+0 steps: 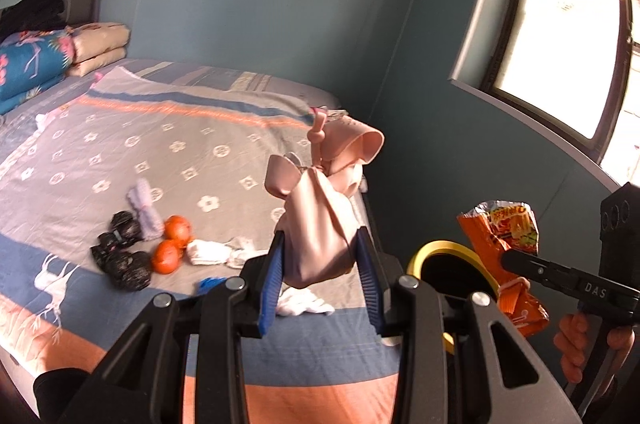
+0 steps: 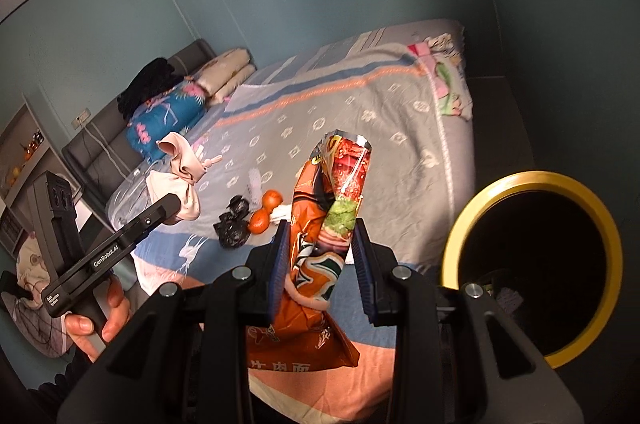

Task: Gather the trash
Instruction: 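Lift and carry the pink cloth and chip bag with both tools over the bin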

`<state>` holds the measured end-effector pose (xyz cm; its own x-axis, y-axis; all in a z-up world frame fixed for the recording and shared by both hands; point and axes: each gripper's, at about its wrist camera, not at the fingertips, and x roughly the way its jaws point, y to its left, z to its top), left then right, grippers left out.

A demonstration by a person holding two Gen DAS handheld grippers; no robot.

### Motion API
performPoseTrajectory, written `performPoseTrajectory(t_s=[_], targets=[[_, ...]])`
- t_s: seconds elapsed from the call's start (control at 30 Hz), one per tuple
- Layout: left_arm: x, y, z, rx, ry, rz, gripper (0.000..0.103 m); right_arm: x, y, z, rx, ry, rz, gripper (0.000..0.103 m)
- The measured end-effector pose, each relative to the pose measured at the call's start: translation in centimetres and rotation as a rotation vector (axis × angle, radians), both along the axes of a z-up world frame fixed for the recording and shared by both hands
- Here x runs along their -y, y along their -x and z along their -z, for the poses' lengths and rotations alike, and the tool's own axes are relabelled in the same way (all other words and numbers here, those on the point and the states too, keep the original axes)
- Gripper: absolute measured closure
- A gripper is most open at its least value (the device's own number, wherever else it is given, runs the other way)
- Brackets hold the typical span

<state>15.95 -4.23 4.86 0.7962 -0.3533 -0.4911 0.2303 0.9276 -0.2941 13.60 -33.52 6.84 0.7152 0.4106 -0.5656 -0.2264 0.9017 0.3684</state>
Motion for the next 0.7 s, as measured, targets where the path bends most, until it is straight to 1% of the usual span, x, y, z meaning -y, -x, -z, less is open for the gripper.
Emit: performPoseTrajectory(t_s=[0.33, 0.7], targets=[[5.9, -1.1, -1.4, 0.03, -0.029, 0.108, 0.07, 5.3, 1.5, -1.0, 0.048, -0.009, 0.113, 0.073], [12.4, -3.1, -1.0, 0.019, -0.048, 0.217, 0.07, 10.5, 0.9, -0.8, 0.047, -0.01, 0.218, 0.073]])
